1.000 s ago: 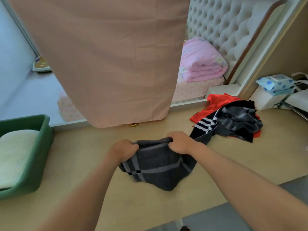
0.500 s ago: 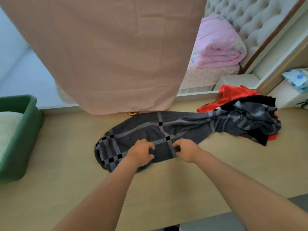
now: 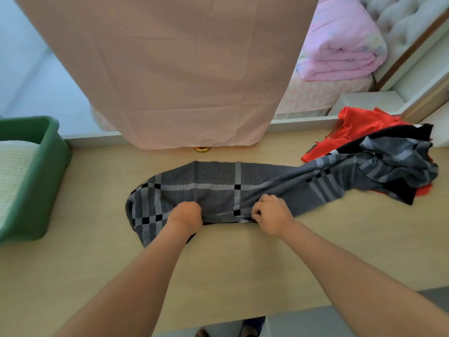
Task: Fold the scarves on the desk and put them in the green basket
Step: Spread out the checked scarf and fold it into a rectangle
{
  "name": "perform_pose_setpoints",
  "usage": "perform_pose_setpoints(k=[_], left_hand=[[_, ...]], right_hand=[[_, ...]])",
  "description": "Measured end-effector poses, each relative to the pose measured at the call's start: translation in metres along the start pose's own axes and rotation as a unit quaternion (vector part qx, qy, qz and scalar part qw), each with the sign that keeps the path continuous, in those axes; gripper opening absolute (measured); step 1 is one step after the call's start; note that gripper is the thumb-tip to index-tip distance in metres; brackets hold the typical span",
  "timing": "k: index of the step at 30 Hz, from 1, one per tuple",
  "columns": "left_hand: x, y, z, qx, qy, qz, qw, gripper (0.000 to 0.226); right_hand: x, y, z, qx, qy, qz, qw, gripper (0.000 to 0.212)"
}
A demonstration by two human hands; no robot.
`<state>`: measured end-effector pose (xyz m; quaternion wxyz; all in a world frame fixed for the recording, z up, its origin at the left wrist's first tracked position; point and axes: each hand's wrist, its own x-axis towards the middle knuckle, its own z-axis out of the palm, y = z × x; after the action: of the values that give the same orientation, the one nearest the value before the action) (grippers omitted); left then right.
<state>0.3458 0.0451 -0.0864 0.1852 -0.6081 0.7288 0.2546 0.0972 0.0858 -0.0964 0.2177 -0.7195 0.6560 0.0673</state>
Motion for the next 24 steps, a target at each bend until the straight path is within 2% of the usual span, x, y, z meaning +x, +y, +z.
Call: perform_pose_setpoints(k=[3,5,9,11,14,16,20,22,24], left_hand=[[-0.009,-0.005,-0.014,0.024,-0.063,-0.029,0.997,0.025],[-0.012,0.005,-0.023,0.039,-0.076,-0.033,0.996,0.030],[-0.008,0.040,-0.028,0.029,0.002,0.033,0.999,0.032],[-0.001,0.060,-0.026,0.020,0.021,0.084,0.996,0.028],[0.018,0.085,-0.016,-0.015,0.023,0.149,0.988,0.042],[0.033,0.099,-0.009,-0.010,0.031,0.187,0.982,0.051],[0.058,0.123,0.003,0.019,0.027,0.209,0.977,0.068],[0.064,0.130,0.005,0.030,0.028,0.193,0.980,0.065],[0.067,0.133,0.002,0.022,0.026,0.183,0.982,0.044]], right_hand=[[-0.002,-0.032,-0.003,0.136,-0.065,0.007,0.989,0.014],[-0.005,-0.050,-0.005,0.183,-0.119,-0.011,0.976,0.014],[-0.020,-0.059,-0.011,0.280,-0.209,-0.025,0.937,0.009],[-0.024,-0.044,-0.018,0.319,-0.170,0.006,0.932,0.011],[-0.021,0.004,-0.029,0.212,0.021,0.055,0.975,0.018],[-0.020,0.039,-0.038,0.139,0.072,0.095,0.983,0.028],[-0.020,0.094,-0.041,-0.042,-0.002,0.174,0.984,0.060],[-0.021,0.108,-0.039,-0.091,-0.047,0.207,0.973,0.054],[-0.020,0.115,-0.036,-0.122,-0.049,0.204,0.970,0.039]])
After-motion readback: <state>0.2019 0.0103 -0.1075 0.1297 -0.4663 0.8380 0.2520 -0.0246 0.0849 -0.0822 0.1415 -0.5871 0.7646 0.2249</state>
